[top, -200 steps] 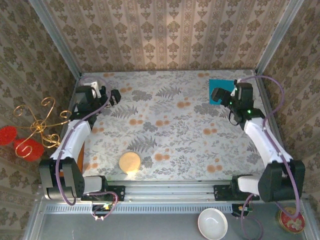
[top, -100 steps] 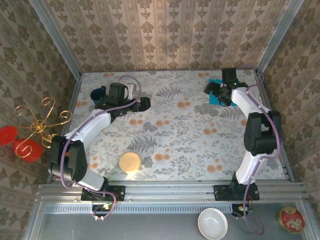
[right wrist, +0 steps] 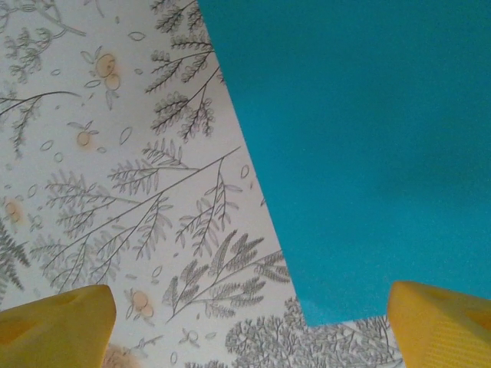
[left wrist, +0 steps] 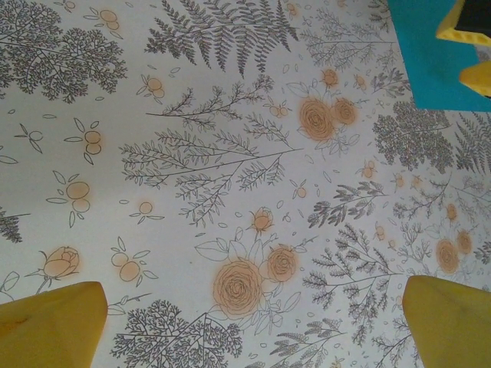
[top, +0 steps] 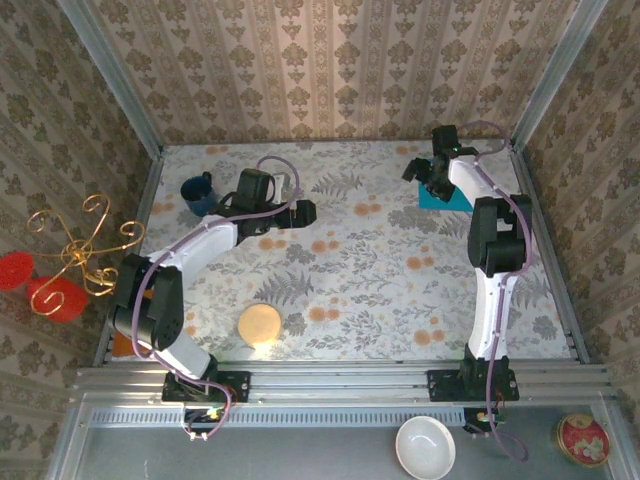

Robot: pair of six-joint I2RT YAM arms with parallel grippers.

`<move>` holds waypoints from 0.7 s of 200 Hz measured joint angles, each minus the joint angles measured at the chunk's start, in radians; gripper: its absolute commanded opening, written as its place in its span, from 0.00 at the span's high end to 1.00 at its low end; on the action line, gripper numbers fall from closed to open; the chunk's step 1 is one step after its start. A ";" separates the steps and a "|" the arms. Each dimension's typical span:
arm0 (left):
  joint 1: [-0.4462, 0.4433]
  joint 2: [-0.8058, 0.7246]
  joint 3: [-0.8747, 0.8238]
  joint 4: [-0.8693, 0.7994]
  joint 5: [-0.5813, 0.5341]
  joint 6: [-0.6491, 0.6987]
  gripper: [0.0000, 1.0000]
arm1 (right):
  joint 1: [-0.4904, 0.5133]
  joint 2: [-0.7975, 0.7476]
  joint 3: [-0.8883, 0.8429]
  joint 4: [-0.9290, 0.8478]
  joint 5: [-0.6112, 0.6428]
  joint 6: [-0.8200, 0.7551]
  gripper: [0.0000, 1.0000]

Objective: Fold a paper plane with a square sheet of paper (pick it up from the middle)
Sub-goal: Move the square sheet of paper to the center of the table.

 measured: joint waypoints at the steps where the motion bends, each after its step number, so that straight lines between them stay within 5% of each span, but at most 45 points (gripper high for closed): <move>1: 0.000 0.000 0.000 0.000 0.000 0.000 0.00 | 0.000 0.002 0.002 -0.001 0.000 0.000 0.09; 94: 0.000 0.042 0.000 0.000 0.014 -0.005 0.00 | -0.006 0.113 0.072 -0.043 -0.010 0.016 0.15; 140: 0.000 0.062 0.001 0.000 0.014 -0.020 0.00 | 0.022 0.039 -0.056 -0.011 -0.012 0.047 0.18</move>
